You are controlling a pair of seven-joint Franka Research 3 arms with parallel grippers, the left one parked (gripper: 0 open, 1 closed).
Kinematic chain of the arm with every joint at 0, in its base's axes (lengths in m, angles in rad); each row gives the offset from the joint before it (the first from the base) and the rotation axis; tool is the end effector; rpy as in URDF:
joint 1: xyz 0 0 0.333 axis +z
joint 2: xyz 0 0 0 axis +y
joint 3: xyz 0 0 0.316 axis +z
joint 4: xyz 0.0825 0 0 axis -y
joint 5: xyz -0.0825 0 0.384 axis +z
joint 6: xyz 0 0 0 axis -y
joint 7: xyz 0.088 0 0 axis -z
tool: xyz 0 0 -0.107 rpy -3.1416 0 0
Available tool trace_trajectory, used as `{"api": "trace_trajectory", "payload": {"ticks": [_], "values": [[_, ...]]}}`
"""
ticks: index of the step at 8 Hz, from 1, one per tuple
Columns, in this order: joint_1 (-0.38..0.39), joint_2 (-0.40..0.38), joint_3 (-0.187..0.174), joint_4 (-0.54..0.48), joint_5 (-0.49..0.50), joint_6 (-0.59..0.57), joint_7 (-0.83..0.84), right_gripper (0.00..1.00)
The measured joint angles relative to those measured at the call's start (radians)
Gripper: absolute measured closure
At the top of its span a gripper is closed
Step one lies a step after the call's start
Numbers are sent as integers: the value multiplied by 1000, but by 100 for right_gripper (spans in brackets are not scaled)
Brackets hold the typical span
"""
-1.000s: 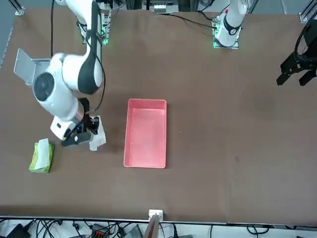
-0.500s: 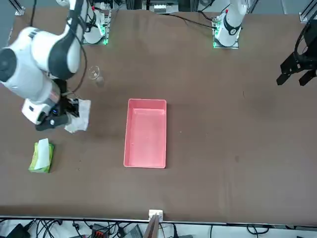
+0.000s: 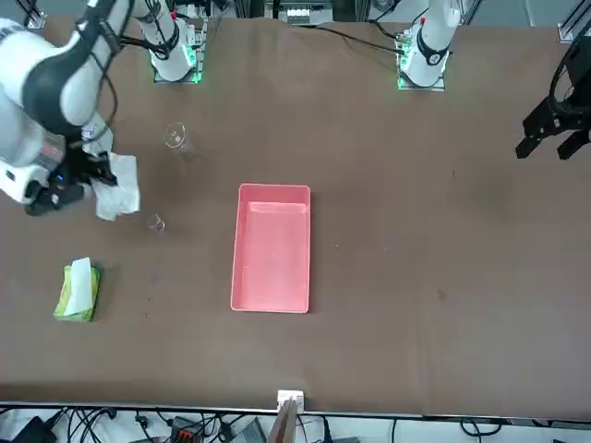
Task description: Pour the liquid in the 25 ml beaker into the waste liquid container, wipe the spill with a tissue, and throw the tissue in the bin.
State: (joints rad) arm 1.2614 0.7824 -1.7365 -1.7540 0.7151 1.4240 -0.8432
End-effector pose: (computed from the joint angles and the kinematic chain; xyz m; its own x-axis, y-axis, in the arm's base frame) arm 0.5554 -0.0181 0.5007 0.9476 0.2834 -0.1471 0.2735 -0.9582 -0.0842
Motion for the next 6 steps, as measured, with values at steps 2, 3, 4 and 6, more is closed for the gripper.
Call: {"api": "trace_trajectory", "payload": {"ticks": [2,3,4,6], "values": [[-4,-2,-69,-90,-19,-8,-116,95],[-10,-2,-87,-126,-39,-8,-155,95],[-20,-2,-100,-151,-61,-7,-188,95],[-72,-1,-112,-176,-87,-4,-254,95]]}}
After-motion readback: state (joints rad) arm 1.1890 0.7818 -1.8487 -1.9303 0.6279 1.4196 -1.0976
